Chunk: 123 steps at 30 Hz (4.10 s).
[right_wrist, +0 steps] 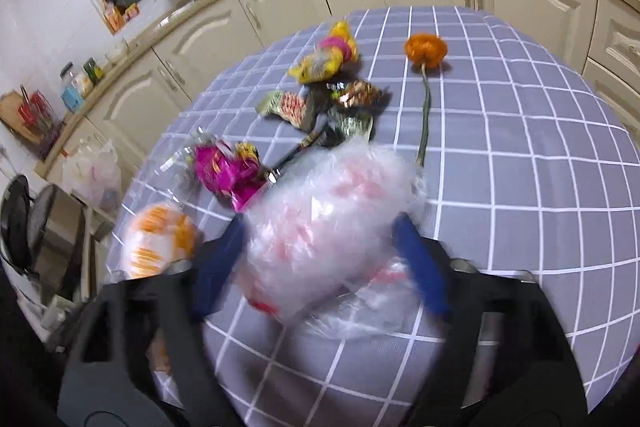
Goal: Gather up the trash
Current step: 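Grasp the white printed bag with left tool while right tool grasps clear bag, then carry both bags to the blue bin and open both tools, then swing both tools back toward the table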
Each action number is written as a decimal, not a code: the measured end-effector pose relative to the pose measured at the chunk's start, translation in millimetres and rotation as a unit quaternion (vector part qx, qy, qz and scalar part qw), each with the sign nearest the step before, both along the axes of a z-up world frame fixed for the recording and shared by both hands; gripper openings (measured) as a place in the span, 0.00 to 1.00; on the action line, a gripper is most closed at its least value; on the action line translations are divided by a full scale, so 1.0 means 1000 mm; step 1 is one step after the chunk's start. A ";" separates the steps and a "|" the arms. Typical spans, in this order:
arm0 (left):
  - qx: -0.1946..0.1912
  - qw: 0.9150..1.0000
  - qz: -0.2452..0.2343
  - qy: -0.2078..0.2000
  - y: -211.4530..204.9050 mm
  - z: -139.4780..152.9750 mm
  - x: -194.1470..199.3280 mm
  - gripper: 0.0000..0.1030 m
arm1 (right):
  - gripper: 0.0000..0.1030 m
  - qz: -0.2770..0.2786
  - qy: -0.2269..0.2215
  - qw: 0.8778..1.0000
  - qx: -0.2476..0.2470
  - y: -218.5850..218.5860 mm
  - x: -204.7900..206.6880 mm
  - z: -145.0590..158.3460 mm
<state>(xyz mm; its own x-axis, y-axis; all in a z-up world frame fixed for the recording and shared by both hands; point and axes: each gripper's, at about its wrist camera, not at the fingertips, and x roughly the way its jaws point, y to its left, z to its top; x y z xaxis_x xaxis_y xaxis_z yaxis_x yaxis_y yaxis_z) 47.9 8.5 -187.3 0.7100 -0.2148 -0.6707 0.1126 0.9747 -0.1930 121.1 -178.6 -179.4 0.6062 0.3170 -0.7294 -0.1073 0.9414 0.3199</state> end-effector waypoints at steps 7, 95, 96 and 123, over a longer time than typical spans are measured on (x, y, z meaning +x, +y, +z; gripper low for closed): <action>0.000 1.000 -0.006 -0.021 -0.006 0.011 -0.011 0.43 | 0.33 0.005 -0.021 0.999 0.027 -0.025 -0.027 0.013; 0.007 0.875 -0.483 0.011 -0.453 -0.058 -0.121 0.89 | 0.94 -0.491 0.044 0.866 0.084 -0.422 -0.320 -0.100; 0.002 0.878 -0.479 0.004 -0.448 -0.050 -0.120 0.89 | 0.94 -0.486 0.037 0.869 0.082 -0.419 -0.315 -0.092; -0.026 0.959 -0.196 -0.205 -0.197 0.100 -0.047 0.94 | 0.94 -0.237 -0.139 0.961 0.041 -0.228 -0.139 0.091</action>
<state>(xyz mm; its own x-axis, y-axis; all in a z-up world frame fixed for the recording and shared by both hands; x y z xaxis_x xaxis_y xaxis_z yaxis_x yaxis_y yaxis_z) 0.5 -188.5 -87.7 0.7697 -0.5440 -0.3340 0.5445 0.8326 -0.1013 -18.1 -406.7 -88.8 0.8647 0.0071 -0.5023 0.2343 0.8787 0.4159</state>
